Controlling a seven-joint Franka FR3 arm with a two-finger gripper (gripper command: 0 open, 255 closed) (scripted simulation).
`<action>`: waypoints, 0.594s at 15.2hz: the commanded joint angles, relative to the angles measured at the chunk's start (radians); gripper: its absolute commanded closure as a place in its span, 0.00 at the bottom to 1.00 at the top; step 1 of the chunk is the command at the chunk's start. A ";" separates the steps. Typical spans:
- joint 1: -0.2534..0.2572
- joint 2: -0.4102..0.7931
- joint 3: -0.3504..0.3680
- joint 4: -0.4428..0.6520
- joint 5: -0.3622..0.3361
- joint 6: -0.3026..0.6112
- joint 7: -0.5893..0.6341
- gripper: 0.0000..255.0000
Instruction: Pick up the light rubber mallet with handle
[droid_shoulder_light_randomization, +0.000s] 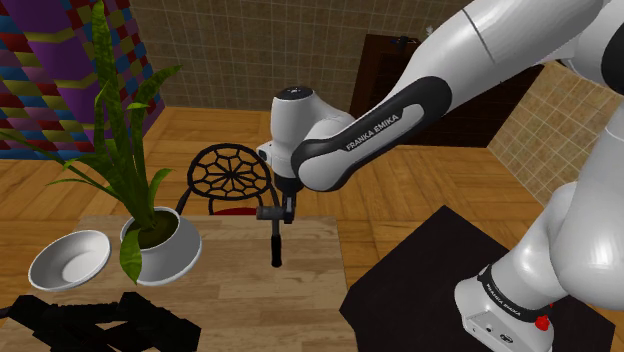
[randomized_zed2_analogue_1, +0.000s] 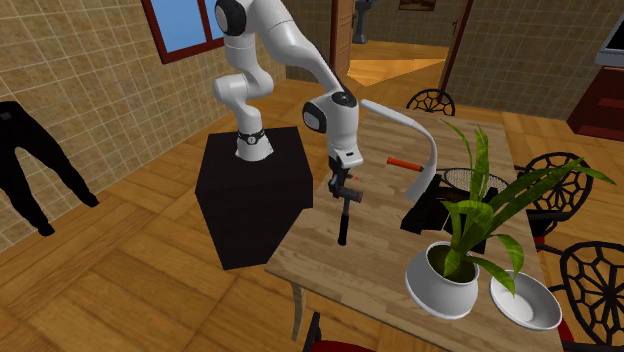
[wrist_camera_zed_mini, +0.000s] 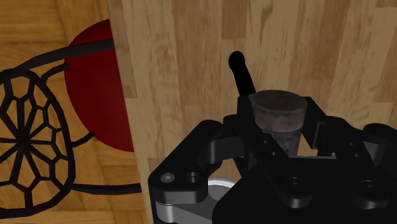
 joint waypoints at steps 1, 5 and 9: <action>-0.002 -0.016 0.002 0.007 0.006 -0.023 -0.004 1.00; -0.006 -0.053 0.007 0.018 0.020 -0.070 -0.011 1.00; -0.009 -0.089 0.011 0.033 0.032 -0.119 -0.018 1.00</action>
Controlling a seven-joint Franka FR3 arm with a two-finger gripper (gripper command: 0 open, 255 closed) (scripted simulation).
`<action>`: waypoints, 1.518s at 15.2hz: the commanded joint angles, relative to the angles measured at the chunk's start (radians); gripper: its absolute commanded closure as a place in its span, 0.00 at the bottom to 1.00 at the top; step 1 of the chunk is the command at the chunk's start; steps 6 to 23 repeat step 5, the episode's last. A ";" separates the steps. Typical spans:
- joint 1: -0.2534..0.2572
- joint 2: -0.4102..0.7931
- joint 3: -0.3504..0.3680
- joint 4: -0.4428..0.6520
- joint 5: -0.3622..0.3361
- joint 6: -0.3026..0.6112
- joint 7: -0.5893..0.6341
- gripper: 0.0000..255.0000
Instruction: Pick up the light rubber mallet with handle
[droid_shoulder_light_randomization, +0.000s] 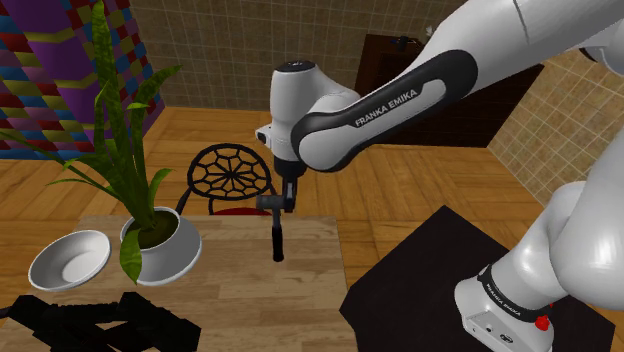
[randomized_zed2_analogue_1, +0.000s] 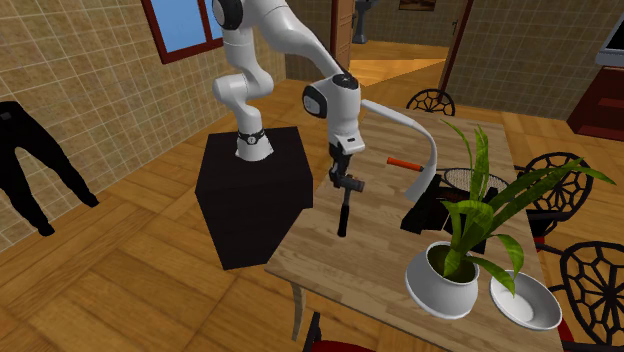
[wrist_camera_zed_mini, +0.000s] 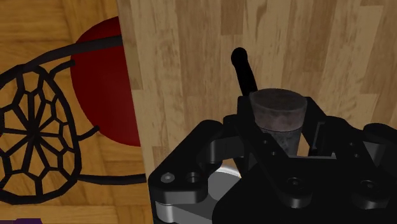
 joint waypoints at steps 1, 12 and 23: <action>-0.001 -0.014 0.002 0.011 0.005 -0.024 -0.002 1.00; -0.002 -0.031 0.003 0.020 0.010 -0.050 -0.005 1.00; -0.002 -0.031 0.003 0.020 0.010 -0.050 -0.005 1.00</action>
